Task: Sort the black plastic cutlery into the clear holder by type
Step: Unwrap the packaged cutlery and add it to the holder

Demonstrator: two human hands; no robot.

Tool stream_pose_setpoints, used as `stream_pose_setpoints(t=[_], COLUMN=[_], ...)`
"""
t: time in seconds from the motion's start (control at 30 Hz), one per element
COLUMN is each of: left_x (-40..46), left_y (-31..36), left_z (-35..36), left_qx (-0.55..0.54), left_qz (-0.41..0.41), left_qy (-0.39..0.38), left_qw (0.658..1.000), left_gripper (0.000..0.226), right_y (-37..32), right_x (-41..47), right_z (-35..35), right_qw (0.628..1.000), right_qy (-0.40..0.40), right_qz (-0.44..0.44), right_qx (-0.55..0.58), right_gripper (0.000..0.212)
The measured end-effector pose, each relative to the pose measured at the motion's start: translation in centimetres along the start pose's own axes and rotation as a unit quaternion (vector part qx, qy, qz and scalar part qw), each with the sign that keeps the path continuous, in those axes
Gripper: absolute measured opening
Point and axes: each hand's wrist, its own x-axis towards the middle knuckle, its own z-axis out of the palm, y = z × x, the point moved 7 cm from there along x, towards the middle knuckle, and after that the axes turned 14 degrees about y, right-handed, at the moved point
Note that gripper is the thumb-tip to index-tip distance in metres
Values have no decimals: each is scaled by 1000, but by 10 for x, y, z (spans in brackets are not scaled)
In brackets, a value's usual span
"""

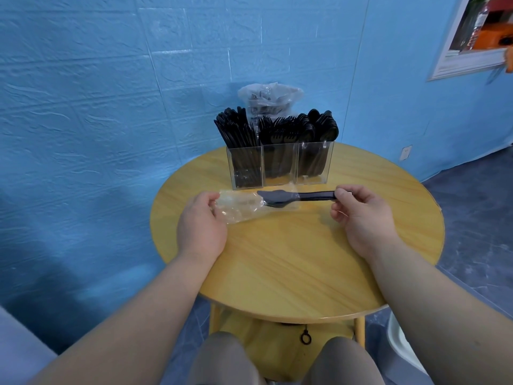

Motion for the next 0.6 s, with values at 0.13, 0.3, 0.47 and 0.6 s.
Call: stream_pose_setpoints(t=[0.13,0.3,0.47,0.6], left_x=[-16,-30,-31,-30], left_y=[34,34,31,30], left_z=[4,34,45,46], left_qx=[35,87,144,146], left_qz=[225,281,279,284], left_qy=[-33,-216,-254,-252], left_qw=[973,931,915,913], left_gripper=[40,44,45,46], right_y=[0,0,-2,-19], right_x=[0,2,5,5], right_z=[2,-3,-19,-33], right_qw=[999,998,993,984], right_qy=[-4,36,121,156], right_qz=[-28,-35,1,37], right_qx=[-39,-29,15,78], right_gripper=[3,4,3,5])
